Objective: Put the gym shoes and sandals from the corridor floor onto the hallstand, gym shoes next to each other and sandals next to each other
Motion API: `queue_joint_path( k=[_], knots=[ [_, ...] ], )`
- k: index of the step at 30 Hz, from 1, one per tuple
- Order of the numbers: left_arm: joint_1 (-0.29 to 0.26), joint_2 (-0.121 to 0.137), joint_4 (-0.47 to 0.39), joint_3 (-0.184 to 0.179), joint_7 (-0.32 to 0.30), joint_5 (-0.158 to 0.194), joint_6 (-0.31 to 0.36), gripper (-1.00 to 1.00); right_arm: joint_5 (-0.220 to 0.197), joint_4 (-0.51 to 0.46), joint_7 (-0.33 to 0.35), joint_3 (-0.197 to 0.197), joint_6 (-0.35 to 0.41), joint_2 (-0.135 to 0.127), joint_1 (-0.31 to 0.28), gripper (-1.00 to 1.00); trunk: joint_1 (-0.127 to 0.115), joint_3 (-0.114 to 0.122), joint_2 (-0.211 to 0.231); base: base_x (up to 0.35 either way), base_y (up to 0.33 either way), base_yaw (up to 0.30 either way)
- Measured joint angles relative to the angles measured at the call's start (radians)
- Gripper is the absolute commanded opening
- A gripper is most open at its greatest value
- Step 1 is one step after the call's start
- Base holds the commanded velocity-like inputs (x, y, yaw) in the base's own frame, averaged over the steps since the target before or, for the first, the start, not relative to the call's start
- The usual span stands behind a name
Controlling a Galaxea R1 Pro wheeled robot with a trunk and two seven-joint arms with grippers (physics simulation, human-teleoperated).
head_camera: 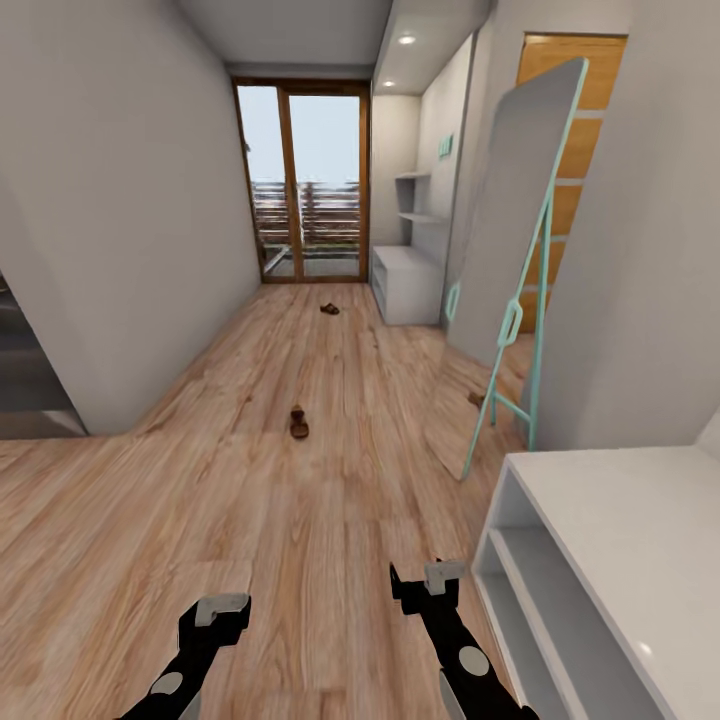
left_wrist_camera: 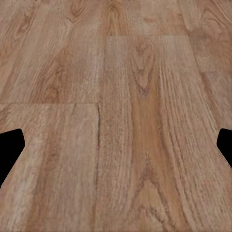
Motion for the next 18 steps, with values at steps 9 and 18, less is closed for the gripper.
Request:
queue_joint_path(
  k=[9, 18],
  knots=[
    [0.0, 0.0, 0.0, 0.0, 0.0, 0.0, 0.0, 1.0, 0.0, 0.001, 0.0, 0.0, 0.0, 0.0, 0.0, 1.0, 0.0, 0.0, 0.0, 0.294, 0.0, 0.106],
    [0.0, 0.0, 0.0, 0.001, 0.0, 0.0, -0.001, 1.0, 0.0, 0.001, 0.0, 0.0, -0.001, 0.0, 0.0, 1.0, 0.001, 0.0, 0.0, 0.03, 0.0, 0.044]
  ],
)
